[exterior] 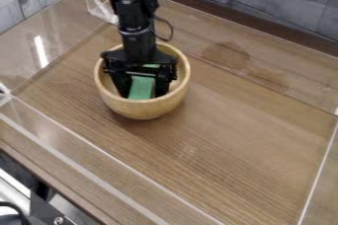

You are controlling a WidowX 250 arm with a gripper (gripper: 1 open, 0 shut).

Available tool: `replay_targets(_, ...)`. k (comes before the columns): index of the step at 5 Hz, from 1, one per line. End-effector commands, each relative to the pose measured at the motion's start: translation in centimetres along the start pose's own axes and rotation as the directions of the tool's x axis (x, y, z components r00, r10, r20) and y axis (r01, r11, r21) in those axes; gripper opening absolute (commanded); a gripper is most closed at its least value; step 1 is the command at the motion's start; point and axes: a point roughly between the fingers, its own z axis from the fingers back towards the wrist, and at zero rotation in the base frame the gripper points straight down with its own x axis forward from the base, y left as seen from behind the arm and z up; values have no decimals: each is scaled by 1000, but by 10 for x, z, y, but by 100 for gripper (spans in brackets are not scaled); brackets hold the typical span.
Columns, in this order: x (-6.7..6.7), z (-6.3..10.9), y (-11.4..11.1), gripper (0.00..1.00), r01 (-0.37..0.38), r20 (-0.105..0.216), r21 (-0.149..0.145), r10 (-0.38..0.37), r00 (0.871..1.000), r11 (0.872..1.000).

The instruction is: Move green object from inside the wooden bowl to the table next to it

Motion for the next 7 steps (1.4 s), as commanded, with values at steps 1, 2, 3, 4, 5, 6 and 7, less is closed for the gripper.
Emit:
replay_targets(1, -20, -4, -2, 100, -21, -30, -2, 21, 999, 1000)
replay_targets(2, -21, 4, 7, 0, -54, -21, -30, 54, 998, 998)
replay_targets(3, -22, 20, 15, 0, -87, -8, -72, 86, 996, 994)
replay_targets(4, -25, 35, 9, 0, -24, 1, -89, 24, 1000, 996)
replay_targets(5, -28, 49, 3, 0, 33, 12, -106, -32, 999, 994)
replay_targets(6, -35, 80, -2, 0, 116, 28, -127, -113, 993, 985)
replay_targets(7, -45, 106, -16, 0, 193, 42, -145, -189, 981, 970)
